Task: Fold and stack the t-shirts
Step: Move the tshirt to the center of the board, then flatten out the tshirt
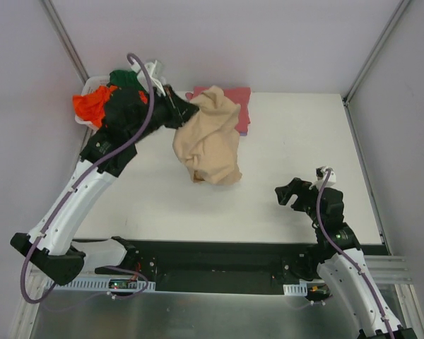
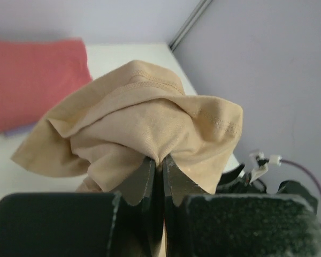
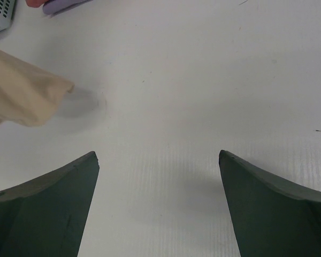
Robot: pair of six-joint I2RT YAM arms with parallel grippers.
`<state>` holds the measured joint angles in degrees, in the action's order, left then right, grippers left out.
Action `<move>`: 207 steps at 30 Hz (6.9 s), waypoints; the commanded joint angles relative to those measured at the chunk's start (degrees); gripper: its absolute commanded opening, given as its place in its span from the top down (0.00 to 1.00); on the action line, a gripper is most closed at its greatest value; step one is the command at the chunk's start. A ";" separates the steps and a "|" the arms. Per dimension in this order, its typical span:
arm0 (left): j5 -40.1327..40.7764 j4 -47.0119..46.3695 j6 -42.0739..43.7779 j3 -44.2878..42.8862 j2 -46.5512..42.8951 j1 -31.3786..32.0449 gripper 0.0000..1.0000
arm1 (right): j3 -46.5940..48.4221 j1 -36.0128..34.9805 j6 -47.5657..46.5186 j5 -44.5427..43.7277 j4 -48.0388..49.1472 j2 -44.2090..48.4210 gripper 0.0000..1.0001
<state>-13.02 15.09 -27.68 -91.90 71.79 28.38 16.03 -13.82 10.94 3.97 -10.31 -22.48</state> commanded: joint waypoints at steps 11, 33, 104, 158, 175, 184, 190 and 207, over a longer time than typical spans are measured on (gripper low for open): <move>39.30 -9.64 -15.54 30.01 -8.26 17.85 1.00 | 1.28 -0.24 0.93 1.83 1.08 -1.25 0.04; 42.24 -5.96 -7.99 34.29 -1.35 22.95 0.01 | 2.60 -0.15 -1.27 2.09 1.25 -4.50 0.04; 28.29 -6.13 -6.25 48.58 -28.09 -9.57 1.00 | 70.89 -28.28 -18.75 -33.93 -2.34 -60.16 1.00; 26.04 1.87 -1.14 32.03 4.86 -11.42 0.01 | 68.19 4.42 -11.65 -16.54 -14.03 -73.96 0.04; 13.11 1.44 -9.32 50.67 -4.91 -11.24 0.01 | 24.86 -14.39 9.63 -5.21 -17.75 -44.93 0.04; 9.42 -1.64 -10.02 51.38 3.26 -11.24 0.01 | 21.14 -7.28 6.11 0.34 -11.76 -52.83 0.04; 9.24 -3.23 -9.94 48.05 11.25 -11.24 0.01 | 27.81 -0.43 1.46 3.23 -10.70 -64.50 0.04; 2.21 -3.40 -7.13 30.56 28.32 -10.80 0.01 | 59.72 12.94 -4.25 5.36 -18.34 -87.38 0.04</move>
<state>-7.68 11.27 -36.82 -58.65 98.61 17.21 72.23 -2.26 10.90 13.69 -26.57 -107.68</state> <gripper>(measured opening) 0.990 0.963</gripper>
